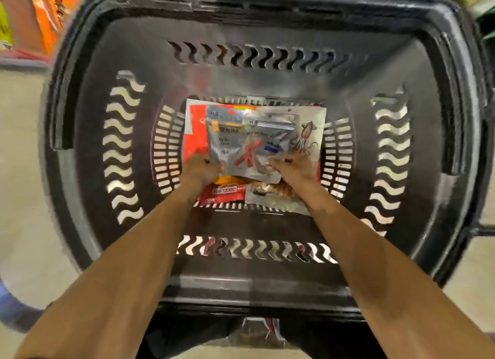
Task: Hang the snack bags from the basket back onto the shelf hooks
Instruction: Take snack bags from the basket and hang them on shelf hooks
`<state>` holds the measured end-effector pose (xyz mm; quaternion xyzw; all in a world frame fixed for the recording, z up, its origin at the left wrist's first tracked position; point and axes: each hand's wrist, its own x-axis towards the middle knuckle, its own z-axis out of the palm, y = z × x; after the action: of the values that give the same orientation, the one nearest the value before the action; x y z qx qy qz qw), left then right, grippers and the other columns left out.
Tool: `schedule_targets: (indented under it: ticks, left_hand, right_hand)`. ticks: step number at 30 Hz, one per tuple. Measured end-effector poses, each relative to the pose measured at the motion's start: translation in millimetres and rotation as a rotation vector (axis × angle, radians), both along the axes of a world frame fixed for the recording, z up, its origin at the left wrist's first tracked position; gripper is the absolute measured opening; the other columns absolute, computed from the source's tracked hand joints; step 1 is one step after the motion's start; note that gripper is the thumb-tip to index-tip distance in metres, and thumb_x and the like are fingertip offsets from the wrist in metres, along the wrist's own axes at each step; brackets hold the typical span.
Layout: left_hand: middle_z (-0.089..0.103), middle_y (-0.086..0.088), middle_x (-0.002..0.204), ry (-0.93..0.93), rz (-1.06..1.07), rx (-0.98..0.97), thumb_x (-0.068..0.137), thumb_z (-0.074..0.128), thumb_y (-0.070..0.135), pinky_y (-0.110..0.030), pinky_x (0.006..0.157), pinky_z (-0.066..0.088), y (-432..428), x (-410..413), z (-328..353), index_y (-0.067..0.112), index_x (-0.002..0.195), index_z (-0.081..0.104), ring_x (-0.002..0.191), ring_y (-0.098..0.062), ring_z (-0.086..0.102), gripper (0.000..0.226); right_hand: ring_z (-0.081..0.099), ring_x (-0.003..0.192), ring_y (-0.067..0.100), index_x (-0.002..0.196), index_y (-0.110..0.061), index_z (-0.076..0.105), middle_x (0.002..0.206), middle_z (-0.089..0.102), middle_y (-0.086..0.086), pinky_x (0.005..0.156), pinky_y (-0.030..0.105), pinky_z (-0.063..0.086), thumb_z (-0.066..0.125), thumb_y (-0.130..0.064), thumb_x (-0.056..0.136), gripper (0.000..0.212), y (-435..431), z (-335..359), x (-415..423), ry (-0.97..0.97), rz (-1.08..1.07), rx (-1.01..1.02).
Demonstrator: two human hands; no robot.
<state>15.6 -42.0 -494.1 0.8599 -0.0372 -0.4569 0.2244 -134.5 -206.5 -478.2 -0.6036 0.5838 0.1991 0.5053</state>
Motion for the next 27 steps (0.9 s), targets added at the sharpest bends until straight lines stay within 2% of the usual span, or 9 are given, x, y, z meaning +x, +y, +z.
schedule_targets:
  ticks: [4,7,11,13,19,21,23,25,27]
  left_hand:
    - [0.074,-0.009,0.103,-0.082,-0.079,-0.029,0.085,0.055,0.032,-0.038,0.087,0.052,-3,-11,57,0.012,0.101,0.075,0.098,-0.027,0.067,0.032]
    - [0.065,0.001,0.101,-0.05,-0.077,-0.123,0.098,0.052,0.01,-0.025,0.082,0.045,6,-20,112,0.013,0.109,0.068,0.094,-0.016,0.06,0.02]
    - [0.066,-0.011,0.113,-0.086,0.012,-0.144,0.1,0.053,0.025,-0.033,0.089,0.049,33,-26,185,0.005,0.122,0.062,0.1,-0.023,0.06,0.031]
    - [0.066,-0.013,0.107,-0.117,0.033,-0.173,0.098,0.049,0.036,-0.04,0.085,0.049,46,-32,228,0.004,0.118,0.06,0.096,-0.027,0.062,0.04]
    - [0.056,-0.008,0.089,-0.202,0.14,-0.289,0.095,0.051,0.011,-0.03,0.073,0.042,65,-53,368,0.01,0.109,0.055,0.081,-0.018,0.05,0.014]
    - [0.058,-0.002,0.086,-0.186,0.204,-0.348,0.094,0.052,0.018,-0.033,0.074,0.045,71,-57,414,0.019,0.1,0.059,0.077,-0.018,0.053,0.01]
    - [0.06,-0.006,0.086,-0.225,0.308,-0.393,0.096,0.051,0.022,-0.034,0.071,0.046,80,-60,460,0.003,0.096,0.06,0.076,-0.017,0.053,0.021]
    - [0.055,-0.01,0.083,-0.304,0.408,-0.48,0.097,0.05,0.023,-0.034,0.07,0.045,89,-64,508,-0.011,0.092,0.055,0.077,-0.013,0.051,0.035]
    - [0.053,-0.007,0.083,-0.346,0.527,-0.547,0.099,0.049,0.015,-0.033,0.068,0.046,99,-69,558,-0.011,0.093,0.055,0.075,-0.008,0.052,0.027]
  right_hand:
    - [0.056,0.121,0.024,0.115,-0.013,0.066,0.127,0.062,0.007,0.1,0.031,0.042,0.066,-0.039,0.092,0.035,8,34,-1,-0.002,-0.099,0.019]
    - [0.064,0.101,0.023,0.115,-0.005,0.066,0.118,0.068,0.015,0.079,0.024,0.045,0.063,-0.021,0.095,0.026,11,82,-16,-0.075,-0.149,-0.016]
    - [0.06,0.098,0.021,0.122,-0.005,0.06,0.113,0.065,0.006,0.072,0.018,0.038,0.054,-0.013,0.097,0.027,17,168,-35,-0.076,-0.004,-0.143]
    - [0.061,0.103,0.032,0.119,0.0,0.056,0.111,0.064,0.016,0.071,0.023,0.036,0.052,-0.011,0.098,0.025,20,213,-44,-0.079,0.066,-0.225]
    - [0.057,0.116,0.043,0.143,0.001,0.038,0.127,0.06,0.026,0.088,0.039,0.042,0.048,-0.019,0.103,0.047,26,352,-55,-0.081,0.269,-0.24]
    - [0.058,0.112,0.041,0.135,0.001,0.05,0.123,0.061,0.026,0.084,0.036,0.039,0.048,-0.014,0.102,0.036,24,400,-56,-0.17,0.315,-0.237]
    - [0.059,0.085,0.035,0.099,-0.01,0.065,0.09,0.065,0.022,0.074,0.038,0.035,0.049,-0.007,0.101,0.017,22,449,-58,-0.271,0.324,-0.264]
    - [0.044,0.062,0.022,0.067,-0.027,0.044,0.062,0.045,0.001,0.064,0.033,0.028,0.048,-0.008,0.102,0.04,22,497,-56,-0.344,0.339,-0.317]
    - [0.037,0.062,0.02,0.064,-0.02,0.037,0.061,0.038,0.002,0.062,0.032,0.025,0.047,-0.012,0.103,0.041,25,549,-53,-0.42,0.328,-0.327]
